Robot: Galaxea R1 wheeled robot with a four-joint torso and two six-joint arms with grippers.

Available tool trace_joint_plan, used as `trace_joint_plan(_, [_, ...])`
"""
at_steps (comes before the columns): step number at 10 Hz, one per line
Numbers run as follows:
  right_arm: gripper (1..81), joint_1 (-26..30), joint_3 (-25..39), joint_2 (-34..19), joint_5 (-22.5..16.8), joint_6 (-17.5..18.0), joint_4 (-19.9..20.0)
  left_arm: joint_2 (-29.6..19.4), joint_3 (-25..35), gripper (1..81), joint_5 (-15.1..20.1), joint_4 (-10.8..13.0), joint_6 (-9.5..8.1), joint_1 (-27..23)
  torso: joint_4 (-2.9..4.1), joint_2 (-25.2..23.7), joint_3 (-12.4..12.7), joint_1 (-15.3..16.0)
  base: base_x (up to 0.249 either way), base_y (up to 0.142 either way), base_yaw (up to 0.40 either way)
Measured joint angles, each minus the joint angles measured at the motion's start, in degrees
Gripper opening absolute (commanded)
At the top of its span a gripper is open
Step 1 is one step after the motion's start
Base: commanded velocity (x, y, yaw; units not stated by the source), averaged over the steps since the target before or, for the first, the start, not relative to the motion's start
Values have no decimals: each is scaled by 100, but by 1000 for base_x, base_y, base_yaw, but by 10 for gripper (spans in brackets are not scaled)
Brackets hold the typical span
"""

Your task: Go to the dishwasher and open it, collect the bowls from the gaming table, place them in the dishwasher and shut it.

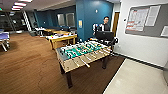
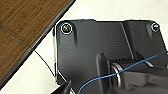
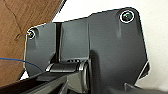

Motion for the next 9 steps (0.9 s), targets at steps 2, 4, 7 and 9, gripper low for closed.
trace_joint_plan(2, [811, -1, 2, -6, -2, -2, -17, 0, 0, 811, 0, 0, 0, 2, 0, 0, 0, 0, 0, 0, 321])
trace_joint_plan(4, [811, 5, 2, -6, 0, -2, -20, 0, 1, 811, 4, 0, 0, 5, 0, 0, 0, 0, 0, 0, 322])
trace_joint_plan(7, [811, 5, 2, -4, -2, -2, -22, 0, 1, 811, 4, 0, 0, 2, 0, 0, 0, 0, 0, 0, 321])
trace_joint_plan(9, [811, 5, 2, 5, 0, -2, -22, 2, 0, 811, 6, 0, 0, 2, 0, 0, 0, 0, 0, 0, 322])
